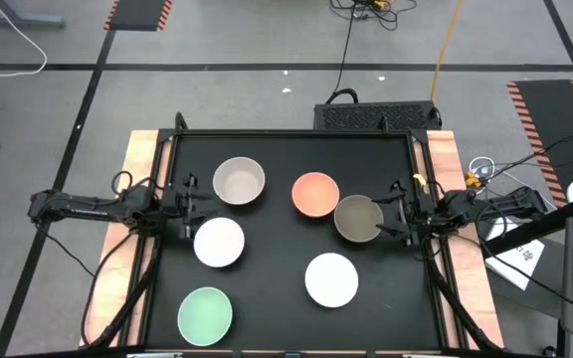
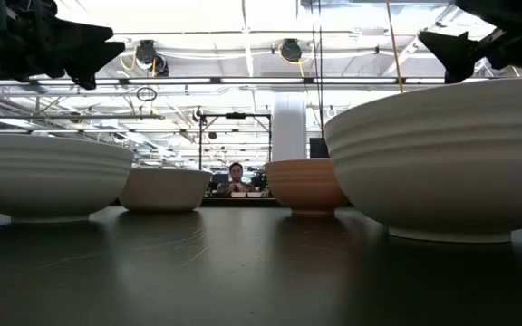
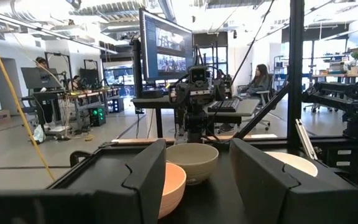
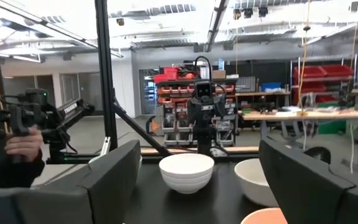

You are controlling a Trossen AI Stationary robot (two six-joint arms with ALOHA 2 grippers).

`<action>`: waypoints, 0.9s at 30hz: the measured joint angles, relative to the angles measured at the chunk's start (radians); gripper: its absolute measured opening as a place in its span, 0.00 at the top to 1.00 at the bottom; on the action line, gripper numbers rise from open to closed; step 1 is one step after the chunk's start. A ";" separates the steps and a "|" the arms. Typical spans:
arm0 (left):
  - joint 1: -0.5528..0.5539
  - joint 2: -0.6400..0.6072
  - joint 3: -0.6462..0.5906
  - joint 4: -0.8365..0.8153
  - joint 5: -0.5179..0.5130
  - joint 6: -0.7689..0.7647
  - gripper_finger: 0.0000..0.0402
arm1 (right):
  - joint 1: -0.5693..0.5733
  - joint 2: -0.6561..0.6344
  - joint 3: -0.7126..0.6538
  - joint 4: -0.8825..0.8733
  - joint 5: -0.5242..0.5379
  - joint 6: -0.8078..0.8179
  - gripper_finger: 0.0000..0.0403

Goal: Nest bowls inside each other
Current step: Stack the brown bowl on top of the orange bowl

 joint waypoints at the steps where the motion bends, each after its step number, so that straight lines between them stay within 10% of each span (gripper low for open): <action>1: 0.000 0.000 0.000 0.003 0.000 0.001 0.55 | 0.000 0.000 0.000 -0.005 0.000 0.006 0.21; 11: 0.000 0.000 0.000 -0.012 0.050 -0.023 0.55 | 0.000 0.000 0.018 0.054 0.003 -0.027 0.21; 27: 0.000 0.000 0.000 -0.046 0.054 -0.046 0.55 | 0.000 0.033 0.381 -0.770 0.441 0.103 0.21</action>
